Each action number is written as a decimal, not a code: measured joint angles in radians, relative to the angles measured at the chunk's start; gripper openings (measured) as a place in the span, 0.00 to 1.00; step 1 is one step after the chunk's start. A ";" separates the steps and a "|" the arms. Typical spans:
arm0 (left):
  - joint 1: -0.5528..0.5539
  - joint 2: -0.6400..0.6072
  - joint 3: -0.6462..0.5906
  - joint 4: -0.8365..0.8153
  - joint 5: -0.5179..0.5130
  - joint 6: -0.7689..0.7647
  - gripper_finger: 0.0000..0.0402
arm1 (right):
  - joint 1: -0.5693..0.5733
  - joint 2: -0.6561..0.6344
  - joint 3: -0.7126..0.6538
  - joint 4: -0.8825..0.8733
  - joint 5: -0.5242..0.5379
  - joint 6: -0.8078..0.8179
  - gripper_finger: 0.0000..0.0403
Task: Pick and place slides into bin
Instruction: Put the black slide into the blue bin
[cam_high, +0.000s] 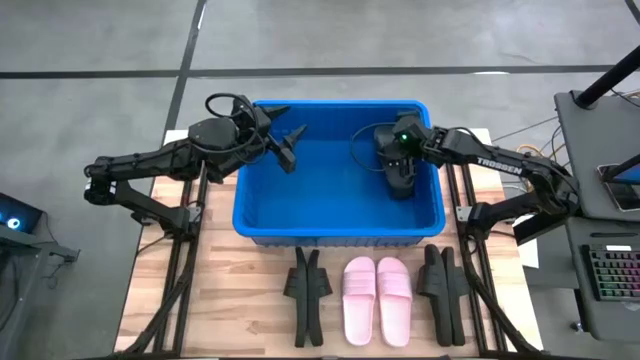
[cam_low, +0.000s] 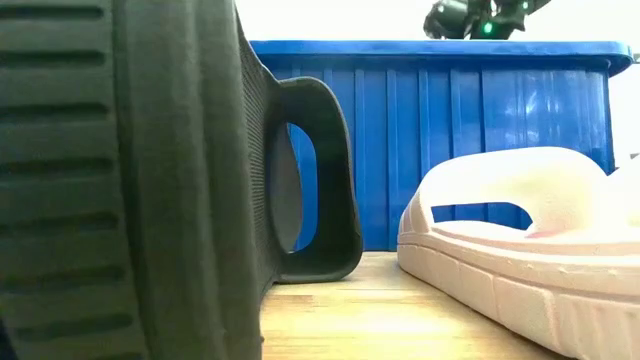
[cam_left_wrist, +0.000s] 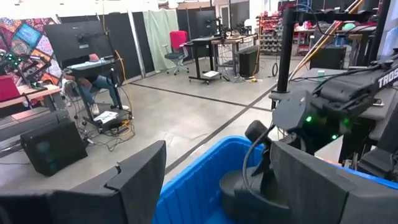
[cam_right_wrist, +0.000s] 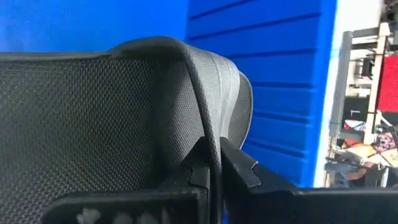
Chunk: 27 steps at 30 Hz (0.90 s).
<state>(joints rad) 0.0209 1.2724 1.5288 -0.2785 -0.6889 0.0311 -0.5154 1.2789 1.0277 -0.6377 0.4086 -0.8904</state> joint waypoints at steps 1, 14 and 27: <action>0.000 0.000 0.000 0.000 0.000 0.000 0.68 | -0.011 0.000 -0.020 0.017 -0.005 -0.009 0.02; 0.000 0.002 0.000 0.000 0.000 -0.002 0.68 | -0.154 0.094 -0.171 0.168 -0.076 -0.067 0.02; -0.003 0.002 0.000 -0.001 0.001 -0.051 0.68 | -0.164 0.208 -0.077 0.097 -0.094 -0.056 0.02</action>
<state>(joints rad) 0.0177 1.2747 1.5288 -0.2790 -0.6884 -0.0204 -0.6796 1.4868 0.9511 -0.5403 0.3142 -0.9465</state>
